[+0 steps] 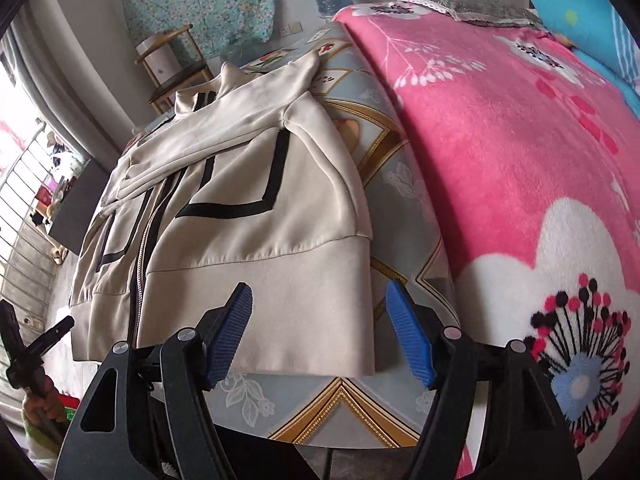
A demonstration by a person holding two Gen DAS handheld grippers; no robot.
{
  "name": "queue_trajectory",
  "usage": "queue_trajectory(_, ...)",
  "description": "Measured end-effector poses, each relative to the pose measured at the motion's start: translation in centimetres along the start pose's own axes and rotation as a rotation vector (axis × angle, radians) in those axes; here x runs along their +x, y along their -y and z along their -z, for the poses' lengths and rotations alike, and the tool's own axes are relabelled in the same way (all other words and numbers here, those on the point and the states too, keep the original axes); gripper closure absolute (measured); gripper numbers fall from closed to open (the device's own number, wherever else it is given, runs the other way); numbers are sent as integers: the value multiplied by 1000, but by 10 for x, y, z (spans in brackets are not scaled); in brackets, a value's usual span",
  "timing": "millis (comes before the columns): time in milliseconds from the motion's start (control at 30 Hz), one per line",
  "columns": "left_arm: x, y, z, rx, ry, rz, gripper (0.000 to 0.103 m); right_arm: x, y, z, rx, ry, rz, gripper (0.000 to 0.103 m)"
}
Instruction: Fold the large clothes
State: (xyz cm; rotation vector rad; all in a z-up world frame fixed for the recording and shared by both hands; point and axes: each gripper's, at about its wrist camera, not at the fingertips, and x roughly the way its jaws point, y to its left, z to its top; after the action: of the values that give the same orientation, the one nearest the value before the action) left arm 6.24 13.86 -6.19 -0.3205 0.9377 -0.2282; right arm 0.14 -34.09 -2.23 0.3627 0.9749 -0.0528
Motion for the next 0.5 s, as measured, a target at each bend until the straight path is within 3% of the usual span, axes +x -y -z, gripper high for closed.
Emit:
queue_trajectory(233, 14, -6, -16, -49, 10, 94, 57, 0, 13, 3, 44, 20, -2, 35)
queue_trajectory(500, 3, -9, 5, -95, -52, 173, 67, -9, 23, 11, 36, 33, -5, 35)
